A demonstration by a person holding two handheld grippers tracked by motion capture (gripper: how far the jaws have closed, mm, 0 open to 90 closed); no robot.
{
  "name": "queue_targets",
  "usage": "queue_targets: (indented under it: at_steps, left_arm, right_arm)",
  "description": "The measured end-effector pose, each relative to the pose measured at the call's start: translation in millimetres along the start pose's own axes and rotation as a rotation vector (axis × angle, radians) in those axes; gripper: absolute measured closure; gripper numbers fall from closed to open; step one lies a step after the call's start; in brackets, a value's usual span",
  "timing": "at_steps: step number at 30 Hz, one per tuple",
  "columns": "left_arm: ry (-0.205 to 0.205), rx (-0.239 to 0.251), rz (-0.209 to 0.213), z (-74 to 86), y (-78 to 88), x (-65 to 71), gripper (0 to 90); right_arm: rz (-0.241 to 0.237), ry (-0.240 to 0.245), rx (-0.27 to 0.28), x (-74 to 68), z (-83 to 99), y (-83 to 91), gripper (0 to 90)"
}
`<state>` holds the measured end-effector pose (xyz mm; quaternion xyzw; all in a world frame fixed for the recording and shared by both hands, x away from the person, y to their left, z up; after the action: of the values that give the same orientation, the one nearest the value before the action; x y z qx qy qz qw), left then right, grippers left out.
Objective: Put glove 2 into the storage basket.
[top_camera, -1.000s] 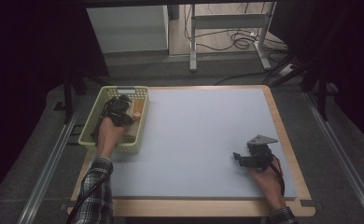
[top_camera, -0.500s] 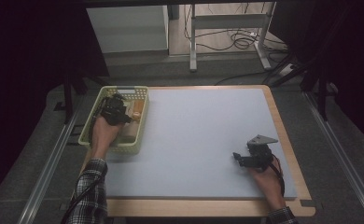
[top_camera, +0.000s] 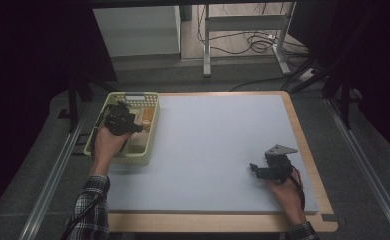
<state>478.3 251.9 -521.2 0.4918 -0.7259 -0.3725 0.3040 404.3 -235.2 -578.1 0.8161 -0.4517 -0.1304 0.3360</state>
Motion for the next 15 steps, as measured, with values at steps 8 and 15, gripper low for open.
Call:
queue_targets:
  at_steps: [8,15]
  left_arm:
    - [-0.005,0.025,0.022,8.2,8.3,-2.7,11.3]
    - [-0.010,0.062,0.046,13.7,17.2,-2.2,7.9]
  right_arm:
    - [0.001,0.000,0.000,0.0,0.0,0.0,24.3]
    - [0.002,0.000,0.000,0.1,0.0,-0.1,24.0]
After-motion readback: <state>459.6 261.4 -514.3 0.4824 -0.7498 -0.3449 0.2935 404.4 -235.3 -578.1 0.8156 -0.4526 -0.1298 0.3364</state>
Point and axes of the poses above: each handheld gripper's, and its own axes: y roughly backward along the jaws, z roughly out of its underside, x roughly to its right, the point moved 7 cm from there along -y, roughly forward along the jaws, and after that the axes turned 3 degrees about z, right-handed, at the moved point
